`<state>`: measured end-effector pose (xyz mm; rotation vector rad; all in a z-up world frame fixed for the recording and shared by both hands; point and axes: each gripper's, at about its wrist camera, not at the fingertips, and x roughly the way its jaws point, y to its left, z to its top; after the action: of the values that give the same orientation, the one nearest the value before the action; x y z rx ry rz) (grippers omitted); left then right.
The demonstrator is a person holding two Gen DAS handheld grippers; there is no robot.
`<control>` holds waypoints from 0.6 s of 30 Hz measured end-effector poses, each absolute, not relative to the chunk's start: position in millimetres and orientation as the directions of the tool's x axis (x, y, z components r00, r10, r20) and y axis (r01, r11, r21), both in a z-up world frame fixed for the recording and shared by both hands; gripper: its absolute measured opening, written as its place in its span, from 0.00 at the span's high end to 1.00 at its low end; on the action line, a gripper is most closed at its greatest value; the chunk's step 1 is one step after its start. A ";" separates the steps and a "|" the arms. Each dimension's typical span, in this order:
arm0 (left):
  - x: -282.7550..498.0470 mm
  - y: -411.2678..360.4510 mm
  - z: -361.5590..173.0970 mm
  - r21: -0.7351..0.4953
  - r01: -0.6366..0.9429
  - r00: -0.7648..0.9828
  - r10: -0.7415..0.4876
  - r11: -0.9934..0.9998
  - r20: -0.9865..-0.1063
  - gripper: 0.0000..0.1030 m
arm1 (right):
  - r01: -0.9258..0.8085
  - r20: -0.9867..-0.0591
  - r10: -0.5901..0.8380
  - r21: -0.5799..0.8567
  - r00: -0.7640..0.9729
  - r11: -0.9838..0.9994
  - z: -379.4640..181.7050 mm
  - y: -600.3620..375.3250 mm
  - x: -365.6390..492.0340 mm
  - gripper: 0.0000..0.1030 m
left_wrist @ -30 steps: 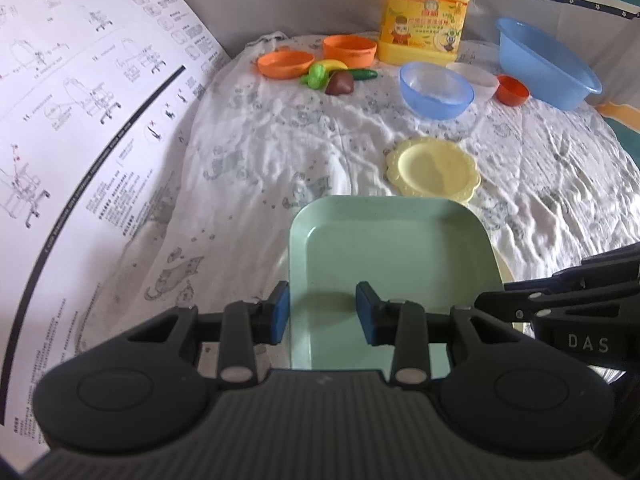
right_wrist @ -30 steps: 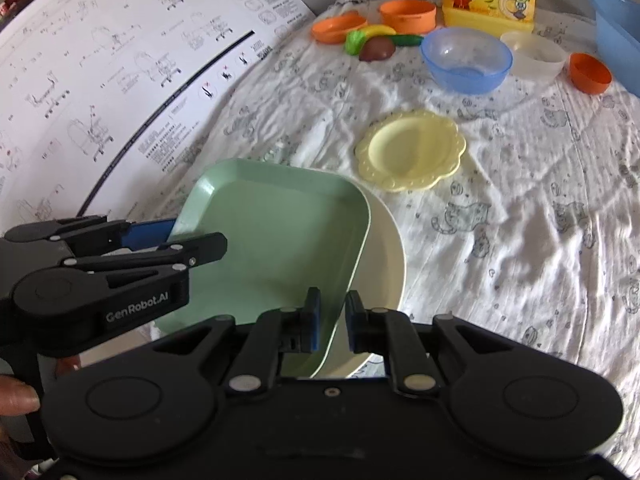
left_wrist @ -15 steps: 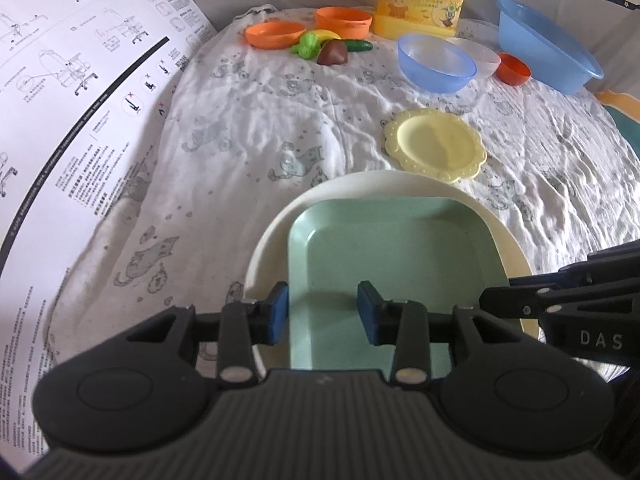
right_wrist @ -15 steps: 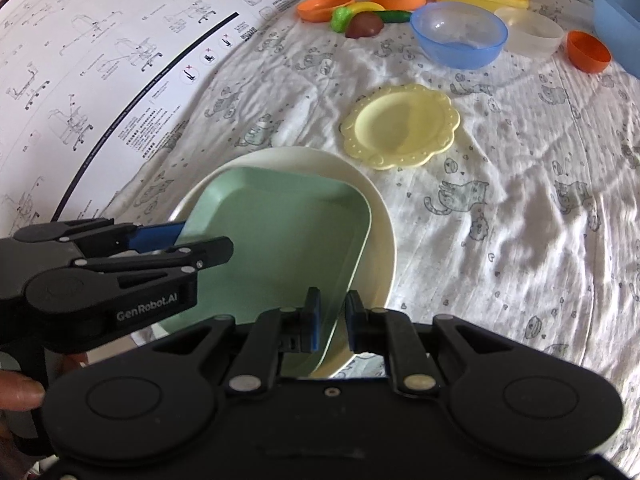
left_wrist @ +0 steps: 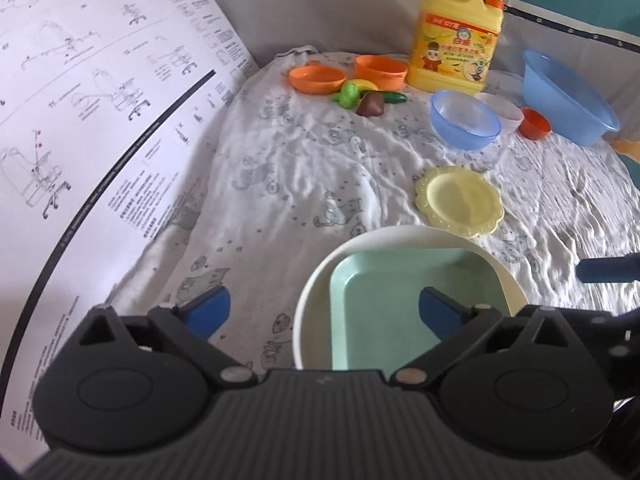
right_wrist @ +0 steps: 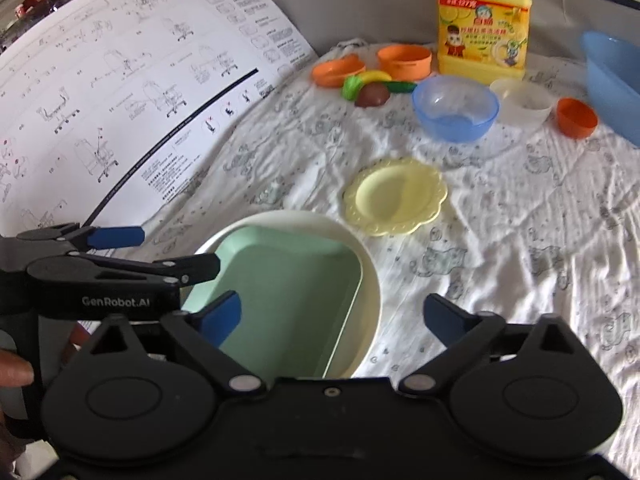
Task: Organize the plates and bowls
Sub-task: 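Carry the green tray with both tools, lower it onto the white plate, open both, then close the right tool on the yellow flower plate while the left tool grips it too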
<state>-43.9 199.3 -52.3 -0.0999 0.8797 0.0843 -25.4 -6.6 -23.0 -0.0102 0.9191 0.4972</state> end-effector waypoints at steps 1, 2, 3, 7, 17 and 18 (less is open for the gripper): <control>-42.8 200.0 -52.2 -0.054 -0.118 0.629 0.033 0.992 -0.776 0.00 | -0.413 -0.761 0.406 0.199 0.506 0.889 -22.6 -7.9 -25.3 0.01; -42.3 199.8 -53.1 -0.054 -0.119 0.626 0.033 0.991 -0.779 0.00 | -0.410 -0.759 0.405 0.199 0.510 0.890 -22.1 -10.1 -26.0 0.01; -42.4 198.9 -53.3 -0.053 -0.118 0.624 0.033 0.992 -0.780 0.00 | -0.406 -0.757 0.403 0.199 0.514 0.892 -21.9 -12.1 -26.1 0.01; -39.4 189.9 -53.6 -0.033 -0.103 0.618 0.038 0.994 -0.786 0.00 | -0.377 -0.757 0.394 0.210 0.521 0.902 -22.2 -19.1 -24.4 0.00; -26.4 176.0 -52.5 -0.030 -0.090 0.614 0.032 0.996 -0.788 0.00 | -0.305 -0.753 0.375 0.240 0.540 0.922 -25.6 -41.9 -18.3 0.00; -24.3 174.4 -53.0 -0.031 -0.087 0.614 0.029 0.996 -0.789 0.00 | -0.294 -0.755 0.371 0.243 0.541 0.924 -26.4 -44.8 -16.9 0.00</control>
<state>-24.3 174.4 -53.0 -0.0683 0.9080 0.0674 -16.9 -44.8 -26.4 0.0904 0.9175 0.3957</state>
